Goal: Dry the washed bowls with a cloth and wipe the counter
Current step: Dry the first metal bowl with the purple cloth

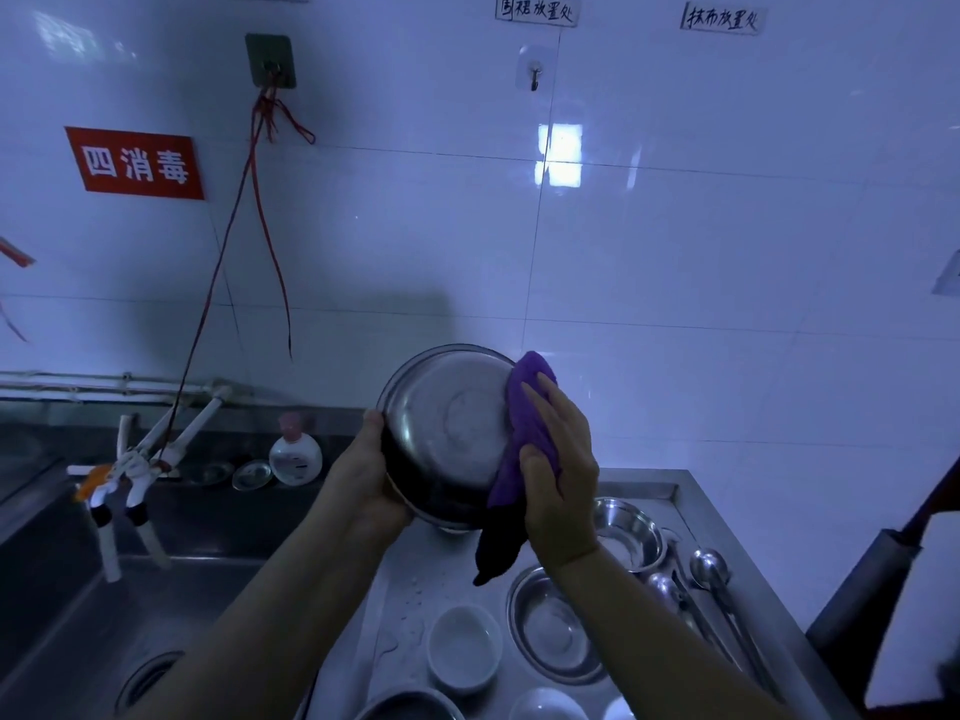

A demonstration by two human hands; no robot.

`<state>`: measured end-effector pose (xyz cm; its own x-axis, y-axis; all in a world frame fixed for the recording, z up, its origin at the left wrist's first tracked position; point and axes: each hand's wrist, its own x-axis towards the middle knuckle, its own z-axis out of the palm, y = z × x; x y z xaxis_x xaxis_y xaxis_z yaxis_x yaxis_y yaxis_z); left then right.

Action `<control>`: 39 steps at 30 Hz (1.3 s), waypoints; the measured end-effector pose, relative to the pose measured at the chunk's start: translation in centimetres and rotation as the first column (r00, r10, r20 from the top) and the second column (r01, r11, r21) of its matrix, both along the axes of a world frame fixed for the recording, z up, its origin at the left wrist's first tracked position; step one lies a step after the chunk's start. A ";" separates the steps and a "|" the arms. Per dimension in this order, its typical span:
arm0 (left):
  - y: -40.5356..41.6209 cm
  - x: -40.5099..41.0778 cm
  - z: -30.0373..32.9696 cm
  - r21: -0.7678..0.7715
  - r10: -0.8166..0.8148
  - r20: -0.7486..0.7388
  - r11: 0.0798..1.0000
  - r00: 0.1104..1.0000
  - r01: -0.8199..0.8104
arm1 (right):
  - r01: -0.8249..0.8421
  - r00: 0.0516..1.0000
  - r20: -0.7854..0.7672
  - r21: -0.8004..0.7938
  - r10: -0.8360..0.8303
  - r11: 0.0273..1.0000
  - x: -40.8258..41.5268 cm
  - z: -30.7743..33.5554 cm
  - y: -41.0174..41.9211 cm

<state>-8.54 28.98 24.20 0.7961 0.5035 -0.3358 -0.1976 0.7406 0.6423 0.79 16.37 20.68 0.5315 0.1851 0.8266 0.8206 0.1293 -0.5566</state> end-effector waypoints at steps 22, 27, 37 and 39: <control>-0.6 -0.9 -0.9 -0.134 -0.190 0.005 0.973 0.982 0.189 | 0.288 0.620 0.782 -0.310 0.071 0.906 0.7 -5.3 -0.9; -0.9 -0.5 -1.4 -0.156 -0.193 0.011 0.969 0.981 0.192 | 0.240 0.654 0.755 -0.275 0.054 0.931 2.6 -6.2 -2.4; -1.8 0.3 -3.1 -0.035 0.024 -0.050 0.999 0.998 -0.026 | -0.122 0.975 0.146 -0.281 0.168 0.952 3.9 -3.4 -2.8; -2.3 0.5 -3.3 0.035 0.108 -0.066 0.994 0.992 -0.105 | -0.194 0.980 -0.005 -0.266 0.200 0.944 4.0 -2.6 -2.6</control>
